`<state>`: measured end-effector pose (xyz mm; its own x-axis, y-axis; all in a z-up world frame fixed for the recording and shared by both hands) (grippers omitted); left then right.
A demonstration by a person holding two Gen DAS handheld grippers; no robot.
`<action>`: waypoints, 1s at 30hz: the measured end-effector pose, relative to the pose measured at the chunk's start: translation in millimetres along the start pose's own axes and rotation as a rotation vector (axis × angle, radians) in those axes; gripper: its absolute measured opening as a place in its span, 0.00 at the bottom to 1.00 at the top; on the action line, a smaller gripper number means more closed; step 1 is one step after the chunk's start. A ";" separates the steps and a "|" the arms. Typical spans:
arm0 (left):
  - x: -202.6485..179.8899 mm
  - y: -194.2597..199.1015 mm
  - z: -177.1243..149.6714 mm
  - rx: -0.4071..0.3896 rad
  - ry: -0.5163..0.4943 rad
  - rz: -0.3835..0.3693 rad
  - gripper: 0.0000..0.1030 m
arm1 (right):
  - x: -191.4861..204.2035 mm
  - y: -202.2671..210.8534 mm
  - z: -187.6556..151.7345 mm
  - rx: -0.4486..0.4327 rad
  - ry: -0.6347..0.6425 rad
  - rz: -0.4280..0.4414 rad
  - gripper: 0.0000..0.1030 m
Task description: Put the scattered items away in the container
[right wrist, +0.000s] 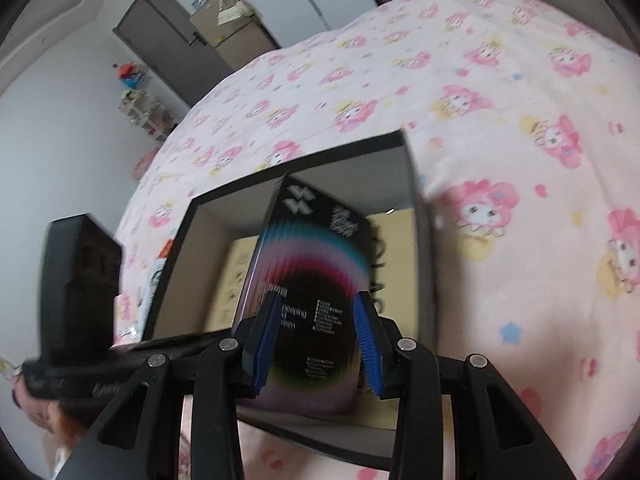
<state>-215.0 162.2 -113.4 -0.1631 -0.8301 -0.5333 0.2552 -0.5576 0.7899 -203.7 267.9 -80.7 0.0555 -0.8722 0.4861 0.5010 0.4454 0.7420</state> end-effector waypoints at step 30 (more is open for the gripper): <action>-24.7 -17.5 -6.4 0.113 -0.040 -0.249 0.39 | -34.0 -7.6 2.4 0.055 -0.079 -0.074 0.34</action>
<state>-209.3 192.5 -116.0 -0.2454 -0.6658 -0.7047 0.0952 -0.7399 0.6659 -211.5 294.7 -101.8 -0.0487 -0.8854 0.4622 0.4527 0.3929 0.8004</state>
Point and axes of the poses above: each gripper's, at about its wrist camera, not at the fingertips, and y roughly against the way its jaws point, x to its left, z to its top, the point moved 4 cm from there along -y, roughly the way its jaws point, and after that the axes turned 3 degrees about -y, right-handed, at the moved point
